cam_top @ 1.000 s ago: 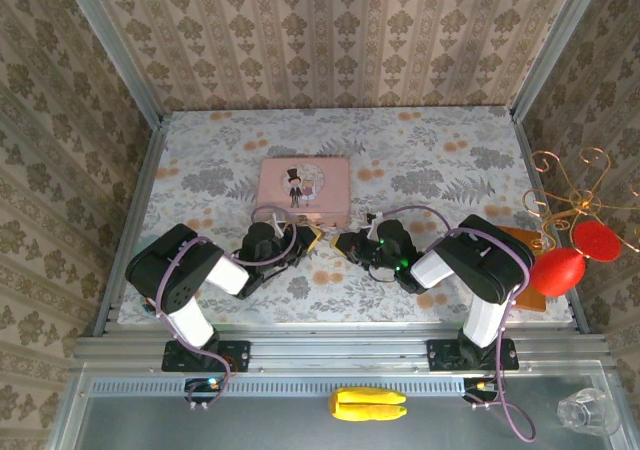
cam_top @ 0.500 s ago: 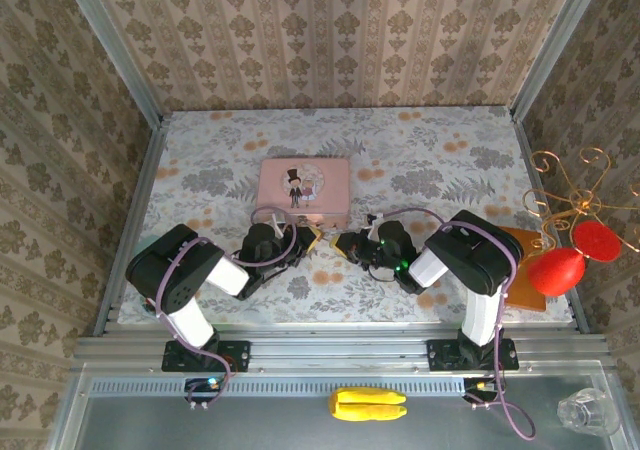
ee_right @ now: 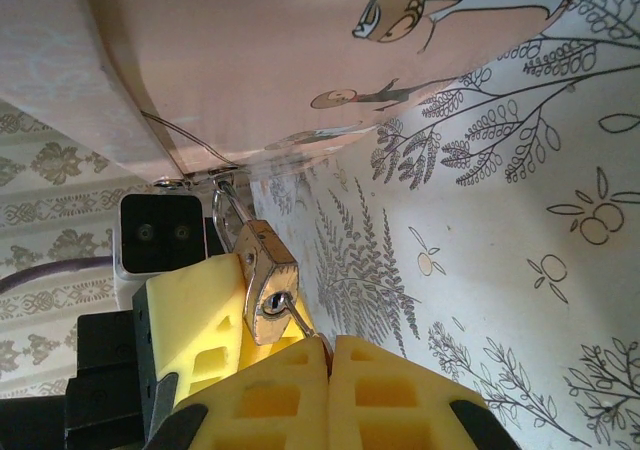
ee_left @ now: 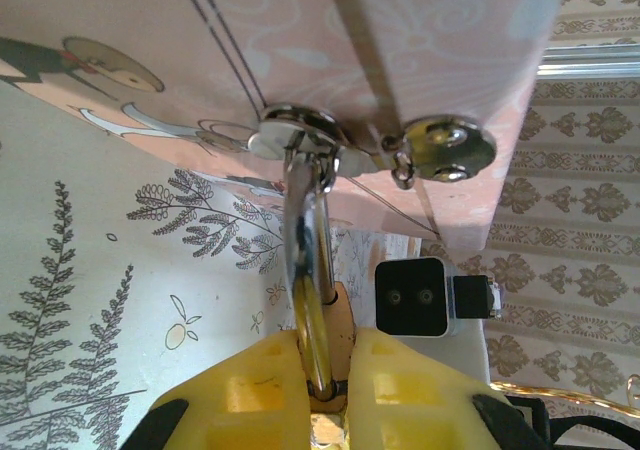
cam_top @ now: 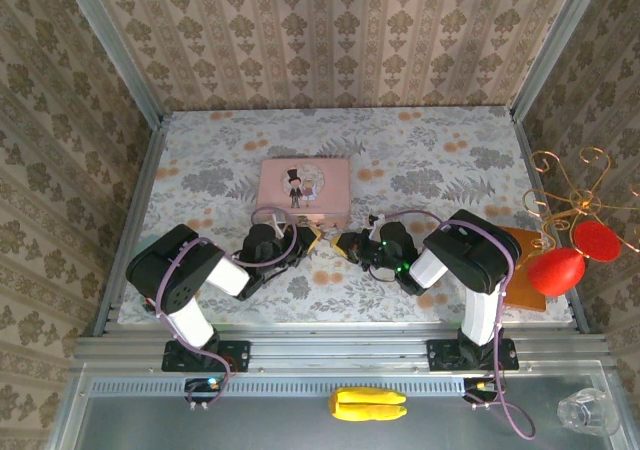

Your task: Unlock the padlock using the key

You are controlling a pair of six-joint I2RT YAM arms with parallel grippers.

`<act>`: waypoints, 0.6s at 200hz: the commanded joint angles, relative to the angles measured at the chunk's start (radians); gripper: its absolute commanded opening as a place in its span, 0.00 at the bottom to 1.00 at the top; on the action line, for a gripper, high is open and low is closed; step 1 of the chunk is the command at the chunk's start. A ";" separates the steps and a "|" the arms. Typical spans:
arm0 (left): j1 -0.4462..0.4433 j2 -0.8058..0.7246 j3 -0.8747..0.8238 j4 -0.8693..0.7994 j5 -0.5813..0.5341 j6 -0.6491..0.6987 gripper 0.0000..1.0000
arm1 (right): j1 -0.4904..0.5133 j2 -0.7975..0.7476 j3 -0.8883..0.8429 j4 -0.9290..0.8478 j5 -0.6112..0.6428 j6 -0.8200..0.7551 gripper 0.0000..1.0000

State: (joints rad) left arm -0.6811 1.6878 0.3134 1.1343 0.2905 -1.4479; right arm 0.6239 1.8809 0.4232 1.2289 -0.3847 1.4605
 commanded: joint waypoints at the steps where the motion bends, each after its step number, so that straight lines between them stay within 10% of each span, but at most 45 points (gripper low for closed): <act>1: -0.022 -0.010 0.022 0.119 0.035 0.008 0.00 | -0.004 0.004 -0.002 0.056 -0.024 0.016 0.00; 120: -0.018 0.001 0.029 0.124 0.042 0.008 0.00 | -0.010 -0.009 -0.016 0.061 -0.011 0.023 0.00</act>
State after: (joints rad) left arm -0.6861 1.6897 0.3138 1.1374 0.2913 -1.4479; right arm 0.6178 1.8805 0.4156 1.2331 -0.3939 1.4734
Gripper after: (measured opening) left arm 0.116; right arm 0.067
